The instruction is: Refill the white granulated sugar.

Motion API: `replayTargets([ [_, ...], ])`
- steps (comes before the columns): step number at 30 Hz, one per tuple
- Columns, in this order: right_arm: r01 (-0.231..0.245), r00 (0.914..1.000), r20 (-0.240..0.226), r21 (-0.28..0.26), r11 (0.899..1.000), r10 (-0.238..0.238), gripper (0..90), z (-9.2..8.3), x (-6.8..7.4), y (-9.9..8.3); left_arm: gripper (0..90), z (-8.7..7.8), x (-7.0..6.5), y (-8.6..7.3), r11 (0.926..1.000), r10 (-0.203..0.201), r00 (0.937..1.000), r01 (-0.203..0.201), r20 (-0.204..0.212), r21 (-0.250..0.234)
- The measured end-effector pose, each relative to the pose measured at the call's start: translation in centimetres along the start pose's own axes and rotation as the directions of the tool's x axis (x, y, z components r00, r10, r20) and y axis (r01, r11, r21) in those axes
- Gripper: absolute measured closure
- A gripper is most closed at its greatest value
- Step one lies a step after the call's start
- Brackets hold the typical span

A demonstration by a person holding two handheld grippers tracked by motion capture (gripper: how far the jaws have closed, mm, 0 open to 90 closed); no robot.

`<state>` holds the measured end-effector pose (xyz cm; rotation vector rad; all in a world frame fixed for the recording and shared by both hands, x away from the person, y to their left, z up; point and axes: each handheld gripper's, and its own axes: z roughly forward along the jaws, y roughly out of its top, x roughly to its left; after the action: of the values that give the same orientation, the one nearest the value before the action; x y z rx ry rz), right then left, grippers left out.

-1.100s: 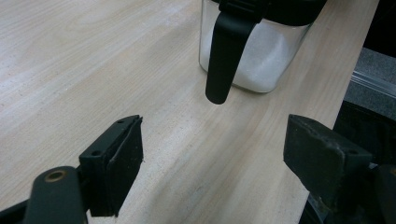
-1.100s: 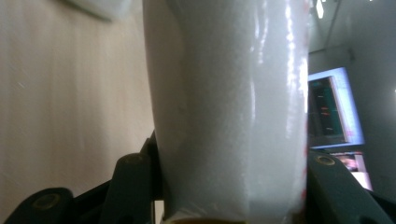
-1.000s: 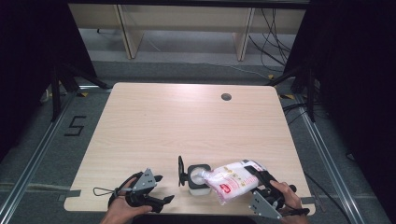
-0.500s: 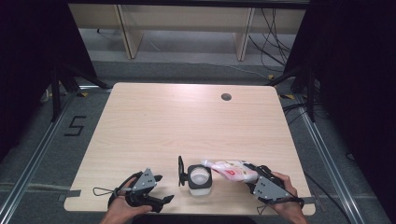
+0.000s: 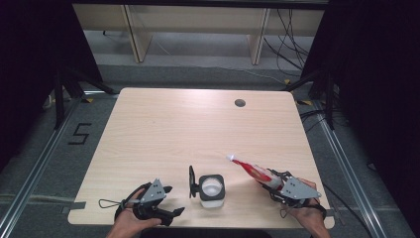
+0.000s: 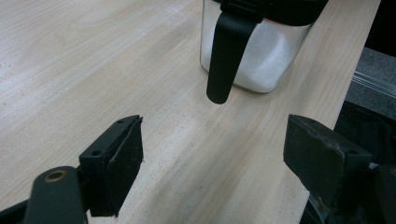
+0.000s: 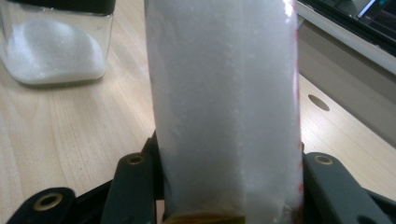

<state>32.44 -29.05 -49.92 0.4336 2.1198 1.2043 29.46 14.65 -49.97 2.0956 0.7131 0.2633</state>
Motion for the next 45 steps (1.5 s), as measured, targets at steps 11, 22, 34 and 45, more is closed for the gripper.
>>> replayTargets([
  [11, -0.157, 0.9876, 0.002, 0.001, 0.988, 0.157, 55.5, -0.5, -0.7, -0.8, 19.5, 0.0, -0.1, 0.0, 1.0, -0.005, 1.0, 0.005, 0.005, -0.006],
  [22, -0.194, 0.9806, 0.031, 0.004, 0.981, 0.194, 55.4, -1.0, -0.8, -0.8, 19.5, 0.0, 0.0, 0.0, 1.0, -0.004, 1.0, 0.004, -0.001, -0.001],
  [34, -0.253, 0.9666, 0.042, 0.006, 0.967, 0.253, 55.4, -1.5, -1.0, -1.1, 19.5, 0.0, 0.0, 0.0, 1.0, -0.004, 1.0, 0.004, -0.002, -0.002],
  [45, -0.296, 0.9541, 0.049, 0.007, 0.955, 0.295, 53.2, -2.0, -1.3, -1.4, 19.4, 0.0, 0.0, 0.0, 1.0, -0.004, 1.0, 0.004, -0.002, -0.002],
])
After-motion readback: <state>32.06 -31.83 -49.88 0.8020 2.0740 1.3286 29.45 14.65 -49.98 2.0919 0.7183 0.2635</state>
